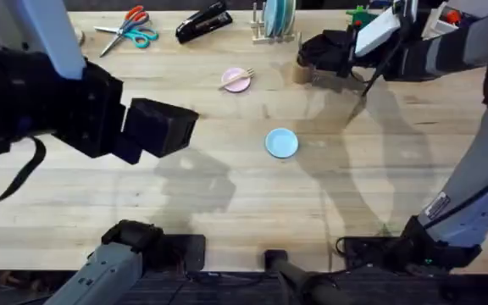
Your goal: Pick up a utensil and set it on the pink plate, then put the other utensil in the container.
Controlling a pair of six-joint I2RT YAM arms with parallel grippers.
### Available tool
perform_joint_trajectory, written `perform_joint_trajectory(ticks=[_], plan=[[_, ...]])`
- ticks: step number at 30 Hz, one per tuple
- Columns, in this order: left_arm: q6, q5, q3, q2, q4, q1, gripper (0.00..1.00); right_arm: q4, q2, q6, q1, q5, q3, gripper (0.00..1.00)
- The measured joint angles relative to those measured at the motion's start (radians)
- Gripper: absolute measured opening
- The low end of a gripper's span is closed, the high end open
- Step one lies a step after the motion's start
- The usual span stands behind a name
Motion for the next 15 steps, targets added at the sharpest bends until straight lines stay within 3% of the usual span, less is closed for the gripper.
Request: perform_joint_trajectory(ticks=[7,11,15], plan=[[0.000,0.000,0.000,0.000,0.000,0.000,0.994,0.000,0.007,0.006,0.000,0.000,0.000,0.078],[0.000,0.000,0.000,0.000,0.000,0.000,0.992,0.001,0.007,0.015,0.000,0.000,0.000,0.203],[0.000,0.000,0.000,0.000,0.005,0.000,0.995,0.002,0.007,0.038,0.000,0.000,0.000,0.463]])
